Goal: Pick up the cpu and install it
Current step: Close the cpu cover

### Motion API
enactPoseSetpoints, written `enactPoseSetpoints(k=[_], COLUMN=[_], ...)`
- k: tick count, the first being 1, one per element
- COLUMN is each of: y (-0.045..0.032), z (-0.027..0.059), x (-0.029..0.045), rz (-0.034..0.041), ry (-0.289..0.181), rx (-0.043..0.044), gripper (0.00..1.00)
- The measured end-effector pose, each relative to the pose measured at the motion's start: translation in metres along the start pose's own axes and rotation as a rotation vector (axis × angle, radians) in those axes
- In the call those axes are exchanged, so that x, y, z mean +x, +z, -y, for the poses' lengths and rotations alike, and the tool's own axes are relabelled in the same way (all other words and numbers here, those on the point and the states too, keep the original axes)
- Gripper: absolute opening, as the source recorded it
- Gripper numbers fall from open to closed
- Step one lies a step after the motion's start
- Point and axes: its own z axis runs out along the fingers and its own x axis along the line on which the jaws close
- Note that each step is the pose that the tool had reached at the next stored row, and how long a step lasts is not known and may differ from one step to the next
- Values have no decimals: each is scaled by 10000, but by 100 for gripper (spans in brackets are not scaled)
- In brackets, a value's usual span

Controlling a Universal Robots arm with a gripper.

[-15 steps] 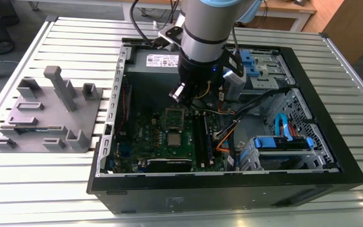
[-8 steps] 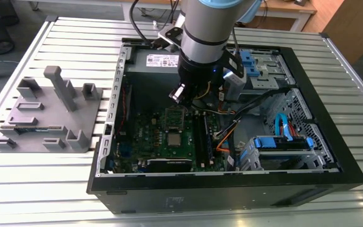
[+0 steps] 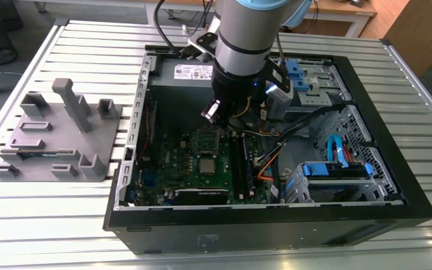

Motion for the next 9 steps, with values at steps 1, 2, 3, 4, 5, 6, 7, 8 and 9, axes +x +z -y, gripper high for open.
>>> enactPoseSetpoints(k=[1, 2, 3, 4, 5, 6, 7, 8, 9], y=[-3, -4, -4, -5, -5, -6, -6, -6, -6], z=[0, 0, 0, 0, 0, 0, 0, 0, 0], x=[0, 0, -1, 0, 0, 0, 0, 0, 0], rz=[2, 6, 8, 7, 8, 9, 10, 11, 11], ry=[-2, -3, -5, -5, -5, -6, -6, -6, -5], rx=[-3, -6, -7, -8, -8, -9, -10, -11, -11], gripper=[11, 11, 11, 11, 11, 11, 11, 11, 11])
